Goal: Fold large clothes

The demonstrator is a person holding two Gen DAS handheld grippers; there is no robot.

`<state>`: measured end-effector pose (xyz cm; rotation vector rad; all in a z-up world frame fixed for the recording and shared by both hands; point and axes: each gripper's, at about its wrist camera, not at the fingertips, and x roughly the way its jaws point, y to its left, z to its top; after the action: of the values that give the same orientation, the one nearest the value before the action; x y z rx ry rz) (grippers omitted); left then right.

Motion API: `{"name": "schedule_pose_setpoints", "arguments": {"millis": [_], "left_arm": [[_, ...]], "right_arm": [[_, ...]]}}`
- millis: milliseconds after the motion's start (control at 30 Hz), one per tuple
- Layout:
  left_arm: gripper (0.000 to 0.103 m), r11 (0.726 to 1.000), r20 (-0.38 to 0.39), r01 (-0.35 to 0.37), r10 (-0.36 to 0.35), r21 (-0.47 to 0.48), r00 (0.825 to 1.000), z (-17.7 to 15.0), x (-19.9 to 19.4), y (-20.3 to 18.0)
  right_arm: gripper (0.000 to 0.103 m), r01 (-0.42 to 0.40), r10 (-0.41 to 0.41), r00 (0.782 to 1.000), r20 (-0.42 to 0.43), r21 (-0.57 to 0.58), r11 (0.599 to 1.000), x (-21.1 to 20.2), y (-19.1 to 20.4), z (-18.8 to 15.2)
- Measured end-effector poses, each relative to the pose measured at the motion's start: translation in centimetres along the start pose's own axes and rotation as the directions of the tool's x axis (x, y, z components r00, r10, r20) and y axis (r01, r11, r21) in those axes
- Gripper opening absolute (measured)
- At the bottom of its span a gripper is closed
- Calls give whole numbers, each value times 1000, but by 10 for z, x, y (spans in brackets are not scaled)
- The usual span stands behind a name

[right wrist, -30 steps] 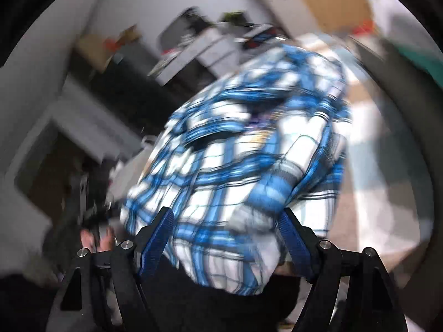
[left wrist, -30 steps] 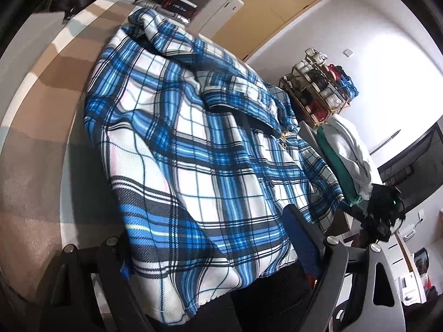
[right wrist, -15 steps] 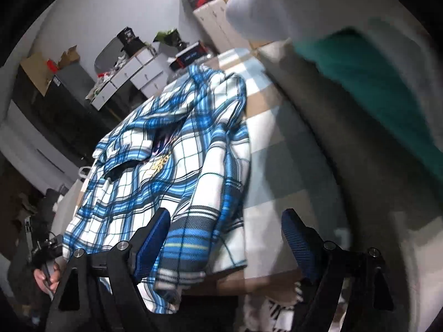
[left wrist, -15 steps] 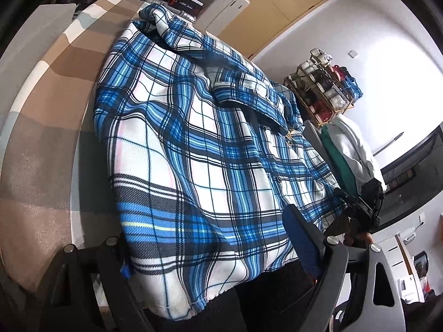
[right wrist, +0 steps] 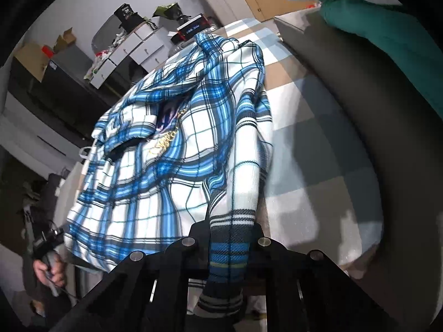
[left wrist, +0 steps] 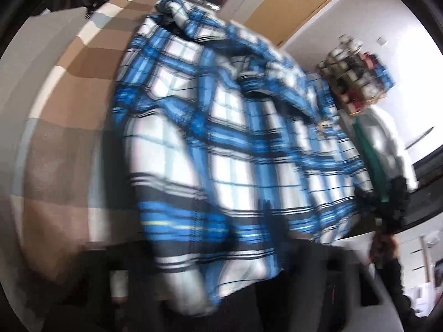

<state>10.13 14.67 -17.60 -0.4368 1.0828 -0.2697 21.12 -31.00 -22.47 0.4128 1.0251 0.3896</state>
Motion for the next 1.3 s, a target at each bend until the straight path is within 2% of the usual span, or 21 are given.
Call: {"name": "schedule_pose_setpoints", "arguments": {"millis": [33,100,133,233,300,500,633,733,833,900,967,1067,1133,1167,1300], "left_arm": [[3,1000,-19,-17,17,-17,1000,1,2,6],[3,997,-29,17,-19,-70,999,2,0,16],[2,997,-36,10,-12,-79,999,2,-1,18],[2,998,-45,-37,35,-47,998,-3,-7,12],[2,999,-51,-41,40,-26,998,-8,-12,8],[2,996,-49,58,-62,-71,997,-21,-36,7],[2,992,-46,110,-113,-58,993,0,-48,-2],[2,993,-38,116,-117,-31,992,39,-57,-17],[2,994,-36,108,-108,-4,994,97,-64,-30],[2,995,-43,93,-94,-28,995,134,-63,-28],[2,990,-49,104,-108,-93,993,176,-55,-21],[2,971,-80,93,-113,-219,990,228,-33,9],[2,964,-112,53,-85,-262,990,250,-9,18],[2,955,-132,45,-87,-293,987,258,4,26],[2,930,-214,58,-143,-363,966,277,48,42]], "right_arm": [[8,0,0,1000,18,-1,1000,-4,0,-4],[6,0,1,998,62,-14,1000,-14,4,-9],[5,8,-5,996,85,-26,1000,-19,8,-11],[5,27,-16,986,164,-65,998,-40,22,-18],[5,22,-9,984,180,-69,997,-49,26,-21],[5,-5,8,987,161,-19,1000,-68,24,-43],[5,-45,45,987,154,-1,999,-81,32,-40],[6,-57,62,982,177,-32,998,-93,56,-11],[6,-75,79,980,180,-27,997,-98,80,41],[7,-90,88,984,156,7,996,-93,89,74],[8,-88,81,990,119,59,994,-83,93,119],[9,31,-33,999,24,75,997,-53,96,183],[9,98,-90,993,-77,102,990,-24,89,218],[9,139,-124,982,-145,102,985,-7,84,232],[14,254,-232,933,-275,45,966,36,68,255]]}}
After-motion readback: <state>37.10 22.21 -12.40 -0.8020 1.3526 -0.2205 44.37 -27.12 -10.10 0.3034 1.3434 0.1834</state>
